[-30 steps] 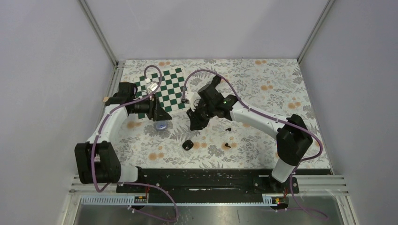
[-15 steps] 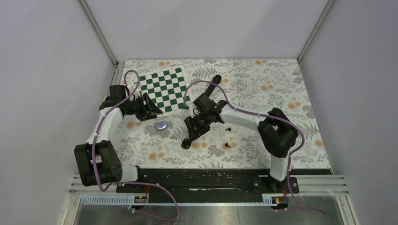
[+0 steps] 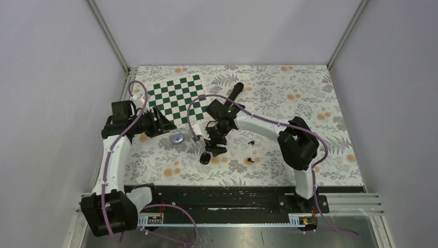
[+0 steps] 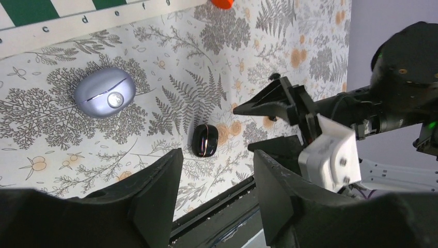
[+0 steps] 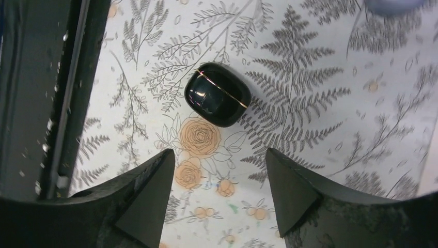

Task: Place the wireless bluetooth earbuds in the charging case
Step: Pick up the charging case at the center of the board.

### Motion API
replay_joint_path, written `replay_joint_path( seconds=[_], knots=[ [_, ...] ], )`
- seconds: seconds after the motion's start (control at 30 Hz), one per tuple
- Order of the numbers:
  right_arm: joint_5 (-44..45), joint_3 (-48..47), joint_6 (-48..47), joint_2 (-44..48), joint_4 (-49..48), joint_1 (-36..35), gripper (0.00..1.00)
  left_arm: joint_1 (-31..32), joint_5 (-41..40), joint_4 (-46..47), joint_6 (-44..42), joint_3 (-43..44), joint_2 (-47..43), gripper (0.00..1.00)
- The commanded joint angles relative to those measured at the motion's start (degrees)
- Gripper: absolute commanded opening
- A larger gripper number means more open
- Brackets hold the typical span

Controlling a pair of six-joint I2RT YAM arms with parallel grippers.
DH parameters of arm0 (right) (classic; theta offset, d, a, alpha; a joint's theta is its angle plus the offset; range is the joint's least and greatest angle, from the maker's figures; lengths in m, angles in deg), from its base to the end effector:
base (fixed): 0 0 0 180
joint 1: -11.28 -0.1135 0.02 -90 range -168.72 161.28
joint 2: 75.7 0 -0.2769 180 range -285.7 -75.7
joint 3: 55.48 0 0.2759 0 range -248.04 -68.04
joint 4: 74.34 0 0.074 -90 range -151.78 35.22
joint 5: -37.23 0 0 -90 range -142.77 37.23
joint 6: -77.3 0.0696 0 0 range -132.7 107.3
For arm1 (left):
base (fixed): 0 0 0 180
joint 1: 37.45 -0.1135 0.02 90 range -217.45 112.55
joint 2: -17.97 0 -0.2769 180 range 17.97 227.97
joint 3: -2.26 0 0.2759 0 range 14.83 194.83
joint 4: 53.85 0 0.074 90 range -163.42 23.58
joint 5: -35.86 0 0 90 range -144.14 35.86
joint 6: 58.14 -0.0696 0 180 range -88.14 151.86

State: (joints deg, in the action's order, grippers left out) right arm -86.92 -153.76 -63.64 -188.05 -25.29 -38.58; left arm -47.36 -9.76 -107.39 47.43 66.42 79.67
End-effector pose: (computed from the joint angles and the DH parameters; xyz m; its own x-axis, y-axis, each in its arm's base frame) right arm 0.2618 0.3710 0.1851 0.2560 -0.6933 -0.6737 -0.9482 -0.3156 -0.0356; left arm 0.2469 -0.0063 0.2729 -0.8215 -0.3383 -0.4591 0.0927 0.7151 -0.6928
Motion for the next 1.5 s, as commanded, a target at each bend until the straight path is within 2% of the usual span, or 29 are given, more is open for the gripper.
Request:
replay_joint_path(
  seconds=[0.0,0.1,0.23,0.53,0.7,0.87,1.2,1.3,1.4,1.47],
  knots=[
    [-4.87,-6.40,-23.95,-3.96,12.60,-0.22,0.77,-3.31,1.22,-0.26,0.46,1.91,-3.79,0.56],
    [-5.34,-9.25,-27.49,-6.85,14.30,-0.47,0.82,-6.23,2.98,-1.84,2.50,1.88,-5.10,0.57],
    [-4.76,-12.86,-31.51,-9.30,18.44,-1.82,0.84,-7.97,2.42,-4.56,0.71,1.79,-7.17,0.57],
    [1.58,-17.83,-26.73,-13.84,17.54,-5.99,0.80,-10.05,3.40,-7.14,-0.81,2.61,-8.28,0.56],
    [5.17,-17.03,-25.81,-14.53,15.60,-7.69,0.78,-10.14,4.46,-6.47,-0.06,3.43,-7.37,0.56],
    [7.22,-15.30,-29.47,-14.34,17.13,-8.70,0.73,-10.21,5.07,-4.61,1.57,2.99,-7.01,0.55],
    [11.48,-12.38,-27.53,-14.22,12.62,-10.19,0.67,-10.21,6.18,-4.16,1.46,2.90,-6.05,0.55],
    [12.51,-11.18,-25.23,-13.88,9.54,-10.36,0.60,-10.23,6.31,-3.83,1.61,2.73,-5.77,0.55],
    [13.29,-9.65,-24.47,-12.40,7.57,-10.34,0.44,-10.24,6.30,-2.91,2.09,2.48,-5.31,0.55],
    [14.36,-8.36,-22.76,-10.82,6.31,-10.14,0.37,-10.22,6.34,-0.90,3.47,1.89,-4.69,0.55]
  ],
)
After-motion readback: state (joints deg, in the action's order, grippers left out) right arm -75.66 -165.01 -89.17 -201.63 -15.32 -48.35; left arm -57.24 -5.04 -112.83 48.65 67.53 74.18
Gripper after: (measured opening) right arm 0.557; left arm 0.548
